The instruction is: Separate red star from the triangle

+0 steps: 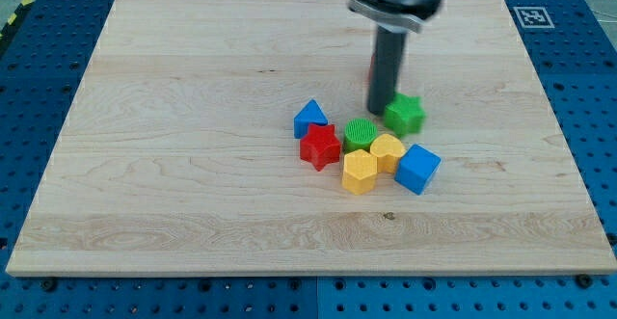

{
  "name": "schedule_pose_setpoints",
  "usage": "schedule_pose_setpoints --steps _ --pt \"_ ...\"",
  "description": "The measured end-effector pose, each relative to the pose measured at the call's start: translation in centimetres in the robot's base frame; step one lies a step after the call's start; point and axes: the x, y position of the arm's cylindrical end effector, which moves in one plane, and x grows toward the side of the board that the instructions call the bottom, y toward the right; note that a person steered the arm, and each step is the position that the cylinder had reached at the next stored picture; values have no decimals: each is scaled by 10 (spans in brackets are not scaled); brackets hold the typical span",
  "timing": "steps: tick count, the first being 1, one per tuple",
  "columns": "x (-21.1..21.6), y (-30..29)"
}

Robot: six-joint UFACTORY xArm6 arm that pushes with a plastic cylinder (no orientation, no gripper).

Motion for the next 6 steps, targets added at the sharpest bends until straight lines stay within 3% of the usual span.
schedule_pose_setpoints --steps 1,3,6 --pt "17 8" --pt "-21 -56" --pt "67 -67"
